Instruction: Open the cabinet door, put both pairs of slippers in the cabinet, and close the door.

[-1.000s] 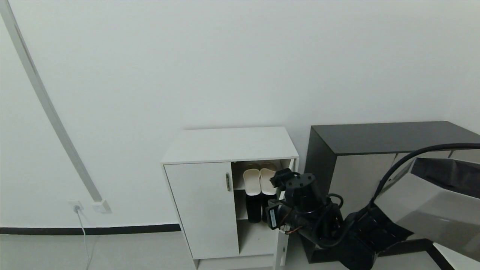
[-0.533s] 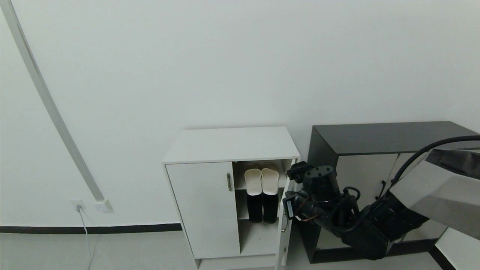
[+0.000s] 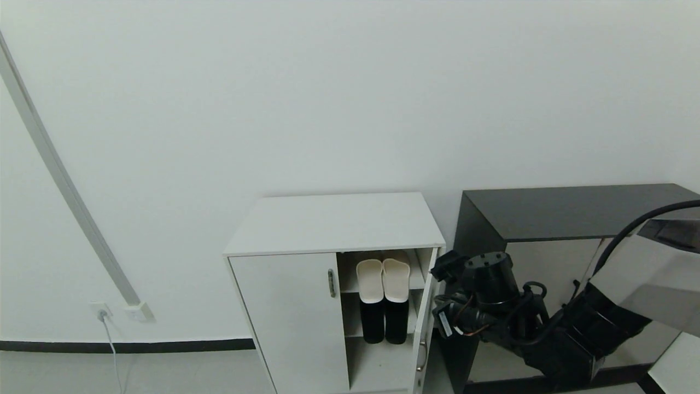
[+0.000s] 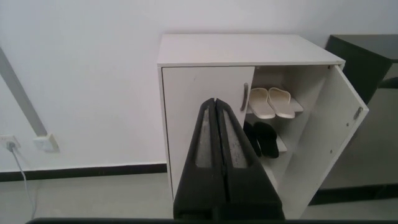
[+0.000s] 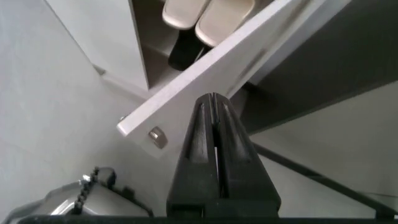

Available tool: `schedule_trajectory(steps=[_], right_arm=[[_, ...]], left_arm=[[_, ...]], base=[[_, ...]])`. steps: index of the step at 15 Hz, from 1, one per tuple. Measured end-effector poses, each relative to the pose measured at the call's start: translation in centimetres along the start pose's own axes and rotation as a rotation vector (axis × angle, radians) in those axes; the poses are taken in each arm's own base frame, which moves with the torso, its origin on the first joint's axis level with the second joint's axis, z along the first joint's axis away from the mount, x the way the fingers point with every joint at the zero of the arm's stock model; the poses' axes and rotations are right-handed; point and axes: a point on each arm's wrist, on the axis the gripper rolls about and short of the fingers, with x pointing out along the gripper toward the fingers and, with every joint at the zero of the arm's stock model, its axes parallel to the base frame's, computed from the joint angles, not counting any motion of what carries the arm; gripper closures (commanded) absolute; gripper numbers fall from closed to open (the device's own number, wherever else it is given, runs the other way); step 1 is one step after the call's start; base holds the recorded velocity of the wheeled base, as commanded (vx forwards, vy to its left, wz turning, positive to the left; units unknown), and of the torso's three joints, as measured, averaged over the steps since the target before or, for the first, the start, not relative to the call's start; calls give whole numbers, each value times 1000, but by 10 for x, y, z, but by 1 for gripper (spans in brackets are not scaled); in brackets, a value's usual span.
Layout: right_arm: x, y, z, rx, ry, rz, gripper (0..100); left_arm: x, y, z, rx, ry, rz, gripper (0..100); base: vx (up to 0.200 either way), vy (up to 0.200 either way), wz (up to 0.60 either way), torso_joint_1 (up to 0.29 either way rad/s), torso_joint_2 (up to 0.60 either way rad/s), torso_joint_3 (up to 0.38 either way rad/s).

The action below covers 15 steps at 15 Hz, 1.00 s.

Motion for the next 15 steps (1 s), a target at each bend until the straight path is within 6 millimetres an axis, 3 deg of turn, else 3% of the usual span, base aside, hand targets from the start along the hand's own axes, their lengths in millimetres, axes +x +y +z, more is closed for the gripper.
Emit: schedule_trajectory(steps=[8, 15], right_arm=[[27, 8, -20, -10, 32, 14, 100], [55, 15, -16, 55, -88, 15, 100]], left_arm=[[0, 0, 0, 0, -1, 1, 100], [0, 0, 0, 0, 0, 1, 100]], base=[[0, 0, 0, 0, 0, 0], [0, 0, 0, 0, 0, 0]])
